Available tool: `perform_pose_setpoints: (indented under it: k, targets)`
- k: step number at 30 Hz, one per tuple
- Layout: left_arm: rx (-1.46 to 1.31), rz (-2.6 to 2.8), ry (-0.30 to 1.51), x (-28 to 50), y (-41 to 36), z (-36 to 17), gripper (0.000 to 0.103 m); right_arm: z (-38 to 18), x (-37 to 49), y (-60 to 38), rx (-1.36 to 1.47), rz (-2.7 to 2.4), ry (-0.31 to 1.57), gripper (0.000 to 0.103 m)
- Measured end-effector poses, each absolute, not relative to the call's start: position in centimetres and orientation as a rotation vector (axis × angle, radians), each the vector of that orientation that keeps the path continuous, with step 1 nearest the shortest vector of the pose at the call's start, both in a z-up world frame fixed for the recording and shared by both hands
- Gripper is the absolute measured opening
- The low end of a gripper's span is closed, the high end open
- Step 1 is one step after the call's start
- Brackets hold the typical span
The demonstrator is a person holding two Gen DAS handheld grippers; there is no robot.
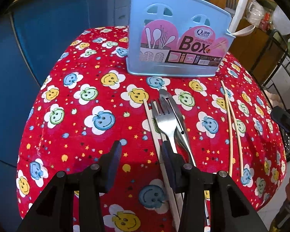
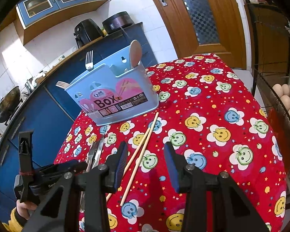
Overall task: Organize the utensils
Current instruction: 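Grasp a wooden chopstick with the left tool while the right tool grasps another chopstick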
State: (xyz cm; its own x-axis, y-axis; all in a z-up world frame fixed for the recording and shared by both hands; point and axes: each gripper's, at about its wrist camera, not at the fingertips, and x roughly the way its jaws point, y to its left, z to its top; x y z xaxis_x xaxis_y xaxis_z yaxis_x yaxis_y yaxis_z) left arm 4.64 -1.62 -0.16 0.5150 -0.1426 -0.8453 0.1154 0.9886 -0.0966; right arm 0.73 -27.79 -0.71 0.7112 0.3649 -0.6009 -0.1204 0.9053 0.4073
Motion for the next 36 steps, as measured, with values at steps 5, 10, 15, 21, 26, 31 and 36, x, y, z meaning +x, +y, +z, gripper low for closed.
perform_pose_setpoints:
  k: [5,10,15,21,26,31,36]
  targets:
    - [-0.023,-0.15,1.015,4.5,-1.4,-0.1,0.045,-0.8,0.8,-27.6,0.353,0.281,0.741,0.042]
    - [0.038,-0.125,1.044,5.3,-2.5,-0.5,0.048,-1.0,0.9,-27.6,0.353,0.279,0.746,0.042]
    - [0.072,-0.135,1.041,6.5,-3.1,-0.5,0.04,-1.0,0.9,-27.5,0.349,0.279,0.75,0.042]
    - [0.088,-0.183,1.053,7.8,-3.5,-0.4,0.014,-1.3,1.2,-27.4,0.338,0.283,0.766,0.042]
    - [0.056,-0.213,1.072,8.6,-3.0,-0.3,0.005,-1.7,1.8,-27.0,0.311,0.291,0.796,0.042]
    - [-0.025,-0.236,1.073,8.6,-1.8,-0.4,0.004,-2.3,2.7,-26.3,0.283,0.3,0.856,0.042]
    - [-0.106,-0.269,1.069,8.5,-0.8,-0.3,0.004,-3.0,4.5,-25.1,0.21,0.301,0.964,0.042]
